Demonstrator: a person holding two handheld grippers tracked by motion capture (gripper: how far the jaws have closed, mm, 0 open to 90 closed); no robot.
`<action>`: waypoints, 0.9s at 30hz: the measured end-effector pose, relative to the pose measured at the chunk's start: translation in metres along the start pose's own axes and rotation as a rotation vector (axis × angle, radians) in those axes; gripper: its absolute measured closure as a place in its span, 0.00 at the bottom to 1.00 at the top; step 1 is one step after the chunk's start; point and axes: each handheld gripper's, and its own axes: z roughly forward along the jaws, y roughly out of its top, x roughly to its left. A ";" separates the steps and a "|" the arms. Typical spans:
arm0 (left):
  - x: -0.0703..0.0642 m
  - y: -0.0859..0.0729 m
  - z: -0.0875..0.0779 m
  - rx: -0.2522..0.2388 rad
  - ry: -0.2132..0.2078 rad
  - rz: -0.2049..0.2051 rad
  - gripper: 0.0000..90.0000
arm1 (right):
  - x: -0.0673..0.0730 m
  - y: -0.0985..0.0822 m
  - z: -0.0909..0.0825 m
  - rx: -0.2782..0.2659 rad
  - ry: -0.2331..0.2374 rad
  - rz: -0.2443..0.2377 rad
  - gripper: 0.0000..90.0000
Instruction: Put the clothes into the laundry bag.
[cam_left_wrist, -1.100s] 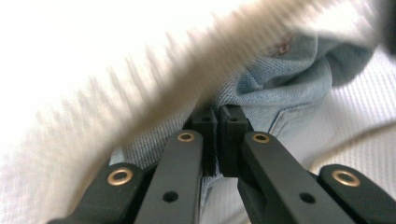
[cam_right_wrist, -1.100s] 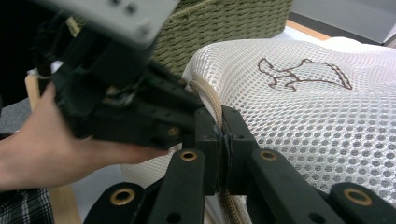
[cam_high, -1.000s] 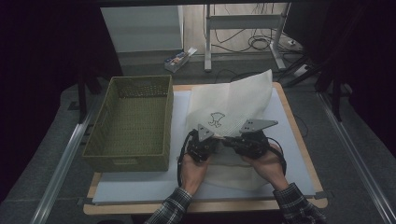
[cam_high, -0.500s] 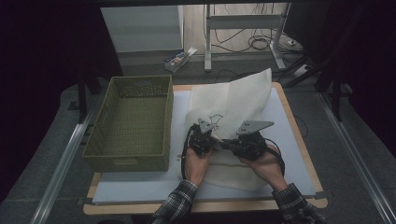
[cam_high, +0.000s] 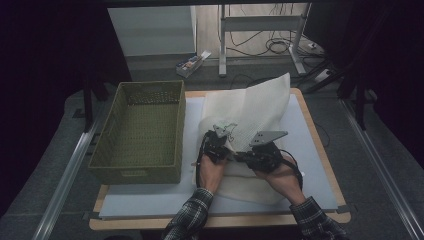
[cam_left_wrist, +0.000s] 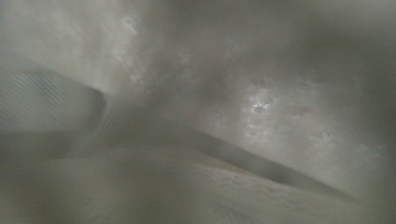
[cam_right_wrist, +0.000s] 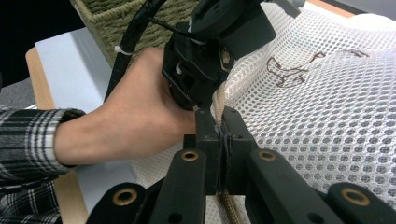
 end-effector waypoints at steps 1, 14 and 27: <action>0.001 0.000 -0.001 -0.003 -0.015 -0.002 0.93 | -0.001 -0.001 0.000 -0.003 0.004 0.001 0.96; -0.007 -0.015 -0.040 0.024 -0.141 0.065 0.34 | -0.004 -0.001 -0.003 -0.030 -0.001 0.011 0.95; -0.013 -0.031 -0.087 0.029 -0.169 0.131 0.26 | -0.003 -0.002 -0.003 -0.027 0.004 0.014 0.94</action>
